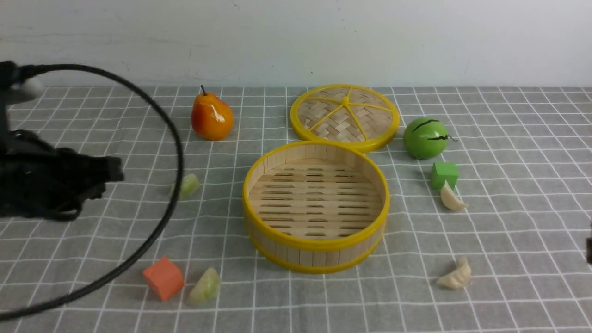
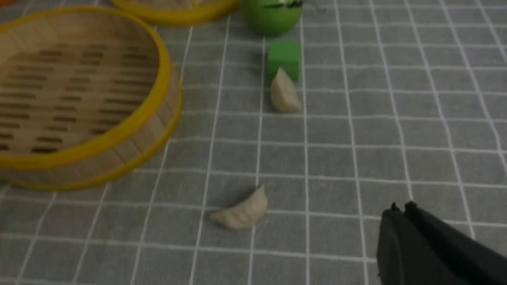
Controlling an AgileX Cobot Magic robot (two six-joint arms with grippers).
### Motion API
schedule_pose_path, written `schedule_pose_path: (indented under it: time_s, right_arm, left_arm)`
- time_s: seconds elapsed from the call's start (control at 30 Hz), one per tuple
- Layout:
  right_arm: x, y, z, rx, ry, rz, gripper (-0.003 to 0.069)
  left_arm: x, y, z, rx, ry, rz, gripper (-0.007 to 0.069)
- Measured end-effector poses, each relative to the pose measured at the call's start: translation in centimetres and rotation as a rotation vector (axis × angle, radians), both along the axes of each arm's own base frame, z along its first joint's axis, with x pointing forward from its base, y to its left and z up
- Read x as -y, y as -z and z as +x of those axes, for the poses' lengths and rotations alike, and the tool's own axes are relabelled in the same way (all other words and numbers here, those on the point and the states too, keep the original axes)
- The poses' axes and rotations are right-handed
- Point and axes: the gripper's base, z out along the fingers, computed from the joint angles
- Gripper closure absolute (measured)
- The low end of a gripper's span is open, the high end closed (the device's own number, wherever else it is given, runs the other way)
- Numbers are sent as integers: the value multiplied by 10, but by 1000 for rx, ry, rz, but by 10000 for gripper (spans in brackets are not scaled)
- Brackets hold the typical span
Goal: Put the dumplings into the steamer on the table with the grey tablecloth.
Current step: 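Reach for and grasp a dumpling on the table with the left gripper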
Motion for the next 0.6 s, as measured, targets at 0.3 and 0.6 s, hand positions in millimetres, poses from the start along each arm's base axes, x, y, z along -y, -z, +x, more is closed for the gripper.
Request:
schedule_pose_path:
  time_s: [0.3, 0.6]
  right_arm:
    - [-35, 28, 21, -141, -182, -52, 661]
    - [-36, 28, 23, -127, -190, -54, 657]
  left_arm:
    - [24, 10, 102, -171, 105, 99, 489]
    - [38, 83, 190, -246, 250, 292, 125]
